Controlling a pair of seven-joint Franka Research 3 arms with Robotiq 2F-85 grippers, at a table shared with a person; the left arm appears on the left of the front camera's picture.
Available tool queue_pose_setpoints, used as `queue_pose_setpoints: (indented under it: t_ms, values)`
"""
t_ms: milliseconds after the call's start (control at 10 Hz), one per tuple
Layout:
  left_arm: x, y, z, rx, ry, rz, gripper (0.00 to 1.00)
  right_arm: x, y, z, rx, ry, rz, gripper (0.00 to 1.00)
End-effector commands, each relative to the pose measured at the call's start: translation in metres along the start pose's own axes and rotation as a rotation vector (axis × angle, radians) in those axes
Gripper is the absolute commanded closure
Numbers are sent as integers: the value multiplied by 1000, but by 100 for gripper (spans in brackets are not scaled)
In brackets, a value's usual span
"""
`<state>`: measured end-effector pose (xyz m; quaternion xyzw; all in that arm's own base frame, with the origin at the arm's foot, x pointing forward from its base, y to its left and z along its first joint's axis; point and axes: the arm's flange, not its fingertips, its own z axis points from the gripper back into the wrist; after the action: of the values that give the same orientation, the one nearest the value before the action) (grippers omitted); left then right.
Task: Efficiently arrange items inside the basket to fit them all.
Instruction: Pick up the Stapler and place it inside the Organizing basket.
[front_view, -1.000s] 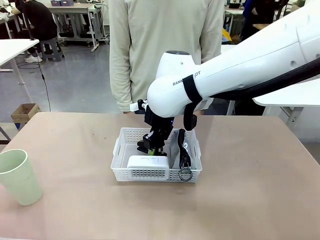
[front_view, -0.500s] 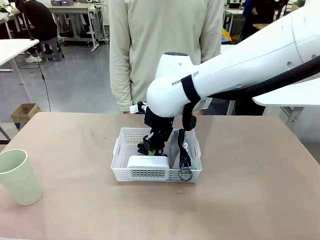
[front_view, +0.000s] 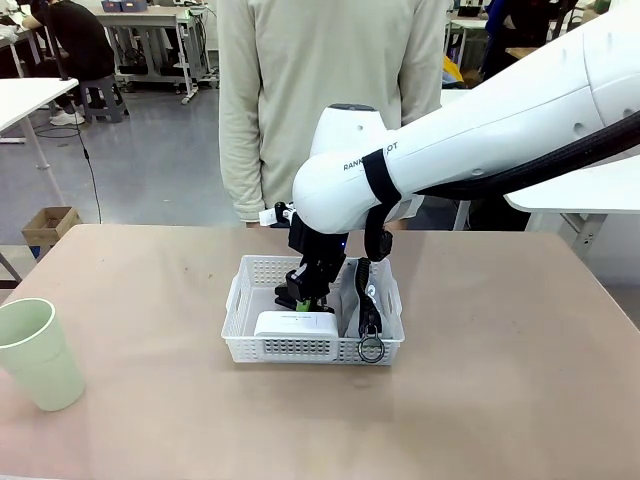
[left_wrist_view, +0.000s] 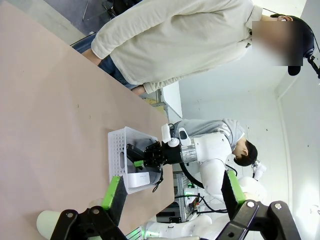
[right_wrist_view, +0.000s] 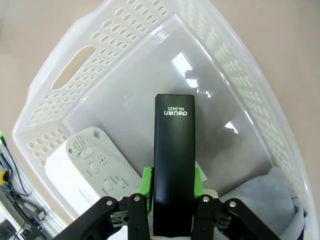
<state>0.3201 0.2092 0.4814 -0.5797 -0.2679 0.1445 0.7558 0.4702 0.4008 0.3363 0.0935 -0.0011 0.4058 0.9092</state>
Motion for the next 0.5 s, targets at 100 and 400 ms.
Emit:
queue_pose_setpoints:
  t_ms: [100, 400]
  values:
    - [1, -1, 0, -26, -10, -17, 0, 0, -5, 2, -13, -6, 18, 4]
    - [1, -1, 0, -26, -10, -17, 0, 0, -6, 3, -19, -7, 16, 0]
